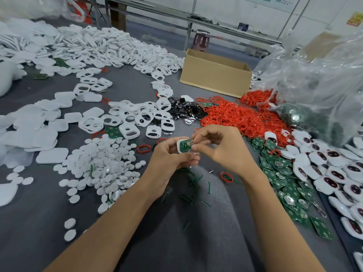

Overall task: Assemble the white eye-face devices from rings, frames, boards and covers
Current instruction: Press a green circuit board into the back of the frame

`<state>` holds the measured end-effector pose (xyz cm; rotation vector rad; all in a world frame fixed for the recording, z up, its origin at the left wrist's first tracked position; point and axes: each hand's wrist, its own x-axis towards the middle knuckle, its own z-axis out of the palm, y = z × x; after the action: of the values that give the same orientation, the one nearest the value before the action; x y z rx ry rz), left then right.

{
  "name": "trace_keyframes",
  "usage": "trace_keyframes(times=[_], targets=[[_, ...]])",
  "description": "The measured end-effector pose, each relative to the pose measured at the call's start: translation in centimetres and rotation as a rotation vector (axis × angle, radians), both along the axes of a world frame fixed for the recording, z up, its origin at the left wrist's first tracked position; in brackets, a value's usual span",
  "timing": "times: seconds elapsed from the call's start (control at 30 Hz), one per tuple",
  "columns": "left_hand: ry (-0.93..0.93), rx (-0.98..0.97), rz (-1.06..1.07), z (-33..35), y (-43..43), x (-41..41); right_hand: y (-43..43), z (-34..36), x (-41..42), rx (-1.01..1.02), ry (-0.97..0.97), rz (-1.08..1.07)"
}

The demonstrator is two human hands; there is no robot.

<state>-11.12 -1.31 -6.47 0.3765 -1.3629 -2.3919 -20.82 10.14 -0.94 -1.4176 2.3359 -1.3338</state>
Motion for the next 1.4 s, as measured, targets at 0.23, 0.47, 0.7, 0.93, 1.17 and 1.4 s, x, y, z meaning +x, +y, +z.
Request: trace_keyframes(times=[0.23,0.47,0.7,0.93,1.17,1.4], targets=[[-0.011,-0.013,0.008,-0.10,0.00,-0.03,-0.22,0.01,-0.19,0.123,0.195,-0.010],[-0.022,-0.031,0.000,-0.20,-0.05,-0.03,-0.27,-0.28,-0.29,0.128,0.201,-0.010],[-0.029,-0.030,0.002,-0.04,0.03,-0.12,-0.21,-0.47,-0.56,0.107,0.127,-0.023],[-0.028,-0.022,0.002,0.04,0.08,-0.06,-0.27,-0.68,-0.69,0.116,0.103,-0.036],[-0.034,-0.019,0.007,0.07,0.09,-0.03,-0.35,-0.67,-0.68,0.127,0.108,-0.028],[-0.038,-0.022,0.003,0.26,0.21,0.02,-0.34,-0.65,-0.62,0.136,0.124,-0.024]])
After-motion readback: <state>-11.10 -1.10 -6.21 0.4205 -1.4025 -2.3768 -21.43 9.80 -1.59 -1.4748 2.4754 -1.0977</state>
